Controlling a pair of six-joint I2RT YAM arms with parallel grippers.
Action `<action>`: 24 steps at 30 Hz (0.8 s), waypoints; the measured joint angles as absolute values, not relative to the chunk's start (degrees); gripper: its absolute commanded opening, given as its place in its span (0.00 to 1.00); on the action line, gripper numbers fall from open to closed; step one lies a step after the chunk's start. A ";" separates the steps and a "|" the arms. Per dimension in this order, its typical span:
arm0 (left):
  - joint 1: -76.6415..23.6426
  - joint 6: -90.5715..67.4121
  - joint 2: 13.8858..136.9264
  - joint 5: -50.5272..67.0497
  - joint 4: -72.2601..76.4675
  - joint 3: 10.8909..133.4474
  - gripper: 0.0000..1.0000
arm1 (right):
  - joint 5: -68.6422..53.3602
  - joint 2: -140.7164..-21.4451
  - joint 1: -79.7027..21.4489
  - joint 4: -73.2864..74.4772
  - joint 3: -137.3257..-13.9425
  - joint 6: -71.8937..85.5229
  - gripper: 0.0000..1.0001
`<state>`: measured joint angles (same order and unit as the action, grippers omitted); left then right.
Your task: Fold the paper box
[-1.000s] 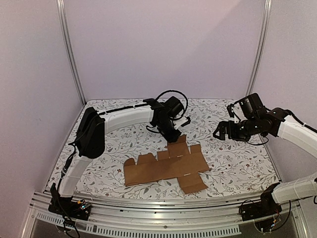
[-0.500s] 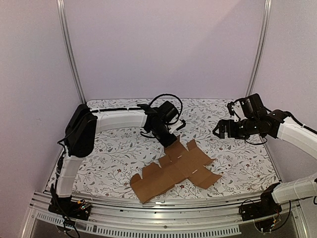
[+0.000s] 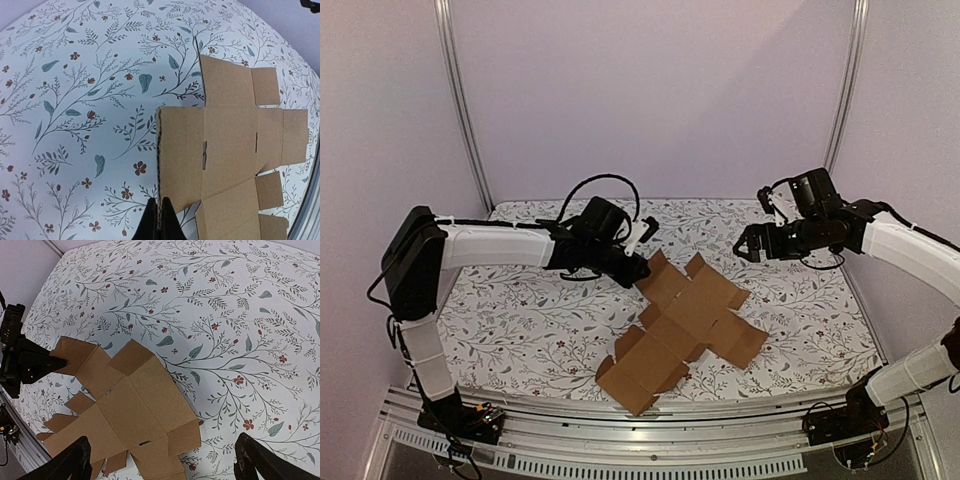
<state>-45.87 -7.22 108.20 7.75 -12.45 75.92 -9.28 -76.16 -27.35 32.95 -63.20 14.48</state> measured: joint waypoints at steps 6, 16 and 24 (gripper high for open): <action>-43.22 -9.93 101.84 13.54 2.57 62.52 0.00 | -13.91 -80.90 -27.27 32.99 -68.31 11.70 0.99; -40.16 -9.96 98.52 22.33 16.62 54.46 0.00 | -20.53 -86.83 -26.59 33.23 -73.30 8.21 0.94; -39.83 -9.37 95.57 24.60 22.24 48.69 0.00 | -25.36 -90.21 -24.58 34.13 -73.87 4.56 0.87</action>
